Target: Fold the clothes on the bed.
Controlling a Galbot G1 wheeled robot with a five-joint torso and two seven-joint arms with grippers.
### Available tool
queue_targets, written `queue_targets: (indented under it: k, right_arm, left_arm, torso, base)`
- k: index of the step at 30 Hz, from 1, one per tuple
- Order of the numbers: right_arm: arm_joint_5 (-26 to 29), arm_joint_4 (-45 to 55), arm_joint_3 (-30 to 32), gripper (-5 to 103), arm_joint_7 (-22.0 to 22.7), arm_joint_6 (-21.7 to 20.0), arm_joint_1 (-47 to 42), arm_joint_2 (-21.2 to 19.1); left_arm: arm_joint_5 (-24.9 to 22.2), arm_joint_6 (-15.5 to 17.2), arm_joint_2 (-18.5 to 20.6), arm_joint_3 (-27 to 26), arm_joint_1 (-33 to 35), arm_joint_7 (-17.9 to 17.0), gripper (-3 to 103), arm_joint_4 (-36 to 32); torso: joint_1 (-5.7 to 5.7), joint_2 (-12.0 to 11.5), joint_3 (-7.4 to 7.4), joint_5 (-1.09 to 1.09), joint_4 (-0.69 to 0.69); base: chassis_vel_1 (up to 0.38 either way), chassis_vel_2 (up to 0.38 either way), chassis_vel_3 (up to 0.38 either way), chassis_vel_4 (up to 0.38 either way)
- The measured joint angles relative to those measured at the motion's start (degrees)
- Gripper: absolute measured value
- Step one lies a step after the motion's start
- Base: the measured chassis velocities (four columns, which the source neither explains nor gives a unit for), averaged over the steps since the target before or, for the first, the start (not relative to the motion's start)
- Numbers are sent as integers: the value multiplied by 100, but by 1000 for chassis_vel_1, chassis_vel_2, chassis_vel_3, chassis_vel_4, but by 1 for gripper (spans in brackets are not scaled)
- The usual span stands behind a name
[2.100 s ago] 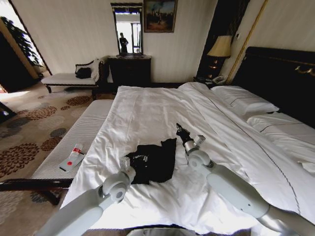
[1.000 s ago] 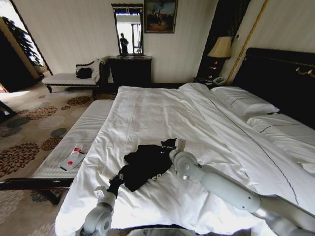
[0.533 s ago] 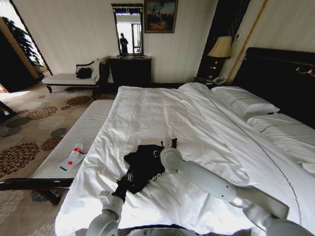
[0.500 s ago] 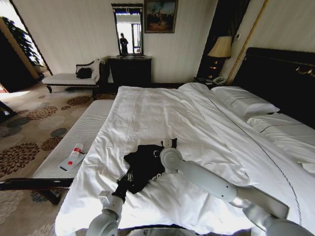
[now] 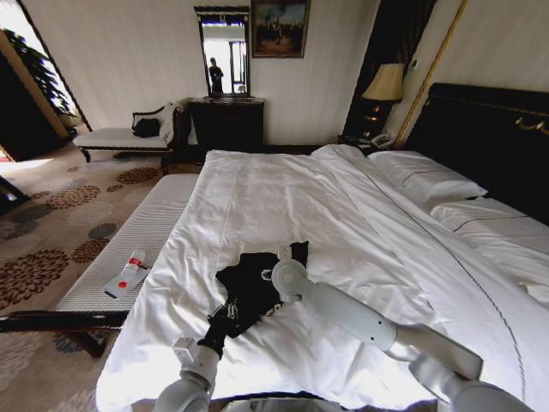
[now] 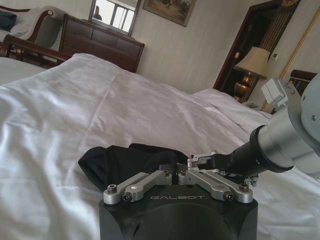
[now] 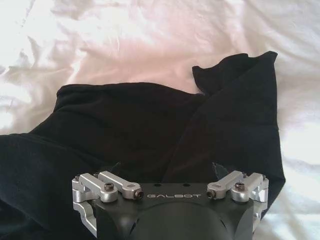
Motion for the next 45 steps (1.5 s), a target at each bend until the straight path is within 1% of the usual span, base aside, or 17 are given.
queue_targets:
  k: [4, 7, 9, 10, 13, 16, 18, 19, 21, 22, 24, 25, 29, 31, 33, 41, 45]
  right_arm:
    - [-115, -188, -60, 101, 18, -76, -13, 89]
    - [-187, -274, -115, 94, 53, -119, -35, 113]
    - [-188, -281, -136, 83, 93, -127, -52, 115]
    - [-188, -281, -136, 83, 93, -127, -52, 115]
    - [-193, -274, -171, 67, 153, -124, -84, 55]
    - [-194, -250, -180, 62, 185, -103, -97, 7]
    - [-182, -180, -167, 51, 193, -78, -106, -66]
    - [-182, -180, -167, 51, 193, -78, -106, -66]
    - [-162, -124, -119, 40, 186, -51, -110, -125]
    - [-138, -103, -80, 40, 177, -36, -114, -139]
    - [-90, -73, 13, 29, 147, -3, -127, -146]
    - [-90, -73, 13, 29, 147, -3, -127, -146]
    - [-31, -10, 172, 8, 85, 59, -151, -169]
    - [-29, 9, 213, 8, 66, 80, -156, -182]
    - [-48, 62, 361, 1, -23, 167, -164, -196]
    - [-99, 350, 1166, 0, -361, 481, -296, -191]
    - [-99, 467, 1693, 0, -573, 612, -387, -272]
  left_arm:
    - [3, -12, -4, -30, 23, -6, 0, 4]
    - [1, -27, 4, -86, 36, -8, 0, 2]
    - [-3, -46, 11, -131, 37, -11, 0, 2]
    - [-3, -46, 11, -131, 37, -11, 0, 2]
    - [-28, -72, 12, -188, 42, -15, 0, -2]
    - [-47, -80, 12, -214, 42, -16, 0, -14]
    - [-62, -83, 10, -231, 41, -17, 0, -23]
    - [-62, -83, 10, -231, 41, -17, 0, -23]
    - [-64, -85, 3, -233, 40, -19, 0, -23]
    - [-65, -86, -2, -233, 37, -20, 0, -23]
    - [-64, -87, -9, -231, 22, -20, 0, -22]
    - [-64, -87, -9, -231, 22, -20, 0, -22]
    - [-60, -95, -16, -231, 6, -22, 0, 8]
    - [-58, -101, -17, -233, 5, -23, 0, 13]
    - [-62, -106, -21, -250, -5, -23, 0, 14]
    - [-303, -31, 73, -486, -250, -23, 0, 5]
    - [-623, 164, 250, -678, -729, -80, 0, 210]
  torso:
    - [0, 0, 0, 0, 0]
    - [0, 0, 0, 0, 0]
    - [0, 0, 0, 0, 0]
    - [0, 0, 0, 0, 0]
    - [0, 0, 0, 0, 0]
    - [0, 0, 0, 1, 0]
    - [0, 0, 0, 1, -1]
    - [0, 0, 0, 1, -1]
    - [0, 0, 0, 1, -1]
    - [0, 0, 0, 0, -1]
    - [0, 0, 0, 1, -1]
    - [0, 0, 0, 1, -1]
    - [0, 0, 0, 1, 0]
    - [0, 0, 0, 1, 0]
    - [0, 0, 0, 1, 0]
    - [0, 0, 0, 1, 1]
    - [0, 0, 0, 1, -1]
  base:
    - [0, 0, 0, 0]
    - [0, 0, 0, 0]
    - [0, 0, 0, 0]
    - [0, 0, 0, 0]
    - [0, 0, 0, 0]
    - [0, 0, 0, 0]
    - [0, 0, 0, 0]
    - [0, 0, 0, 0]
    - [0, 0, 0, 0]
    - [0, 0, 0, 0]
    - [0, 0, 0, 0]
    - [0, 0, 0, 0]
    - [0, 0, 0, 0]
    - [0, 0, 0, 0]
    - [0, 0, 0, 0]
    - [0, 0, 0, 0]
    - [0, 0, 0, 0]
